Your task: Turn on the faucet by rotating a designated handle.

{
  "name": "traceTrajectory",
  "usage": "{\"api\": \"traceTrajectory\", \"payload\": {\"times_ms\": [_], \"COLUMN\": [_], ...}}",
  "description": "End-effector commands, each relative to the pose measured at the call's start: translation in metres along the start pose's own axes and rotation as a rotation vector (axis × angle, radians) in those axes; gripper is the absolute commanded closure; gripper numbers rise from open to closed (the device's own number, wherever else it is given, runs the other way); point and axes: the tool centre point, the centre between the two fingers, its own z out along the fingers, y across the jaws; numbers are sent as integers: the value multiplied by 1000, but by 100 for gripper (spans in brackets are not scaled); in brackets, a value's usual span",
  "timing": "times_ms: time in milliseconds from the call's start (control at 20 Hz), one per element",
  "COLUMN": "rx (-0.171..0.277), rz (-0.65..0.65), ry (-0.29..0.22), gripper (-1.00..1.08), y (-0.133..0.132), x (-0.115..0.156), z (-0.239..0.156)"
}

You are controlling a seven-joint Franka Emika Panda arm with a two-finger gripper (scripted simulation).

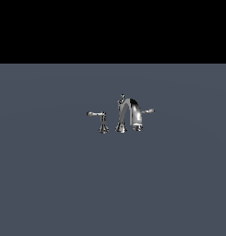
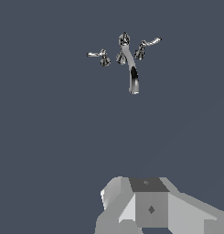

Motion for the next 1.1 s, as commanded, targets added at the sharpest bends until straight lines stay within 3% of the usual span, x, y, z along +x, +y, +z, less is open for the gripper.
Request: {"api": "traceTrajectory", "payload": {"times_ms": [0,500,1050], "rx": [0,-1,-3], "rz": [0,51,228], "ry": [0,1,4], "gripper": [108,108,108], "y": [0,-12,-49], "x": [0,7,34], "z": [0,14,64]}}
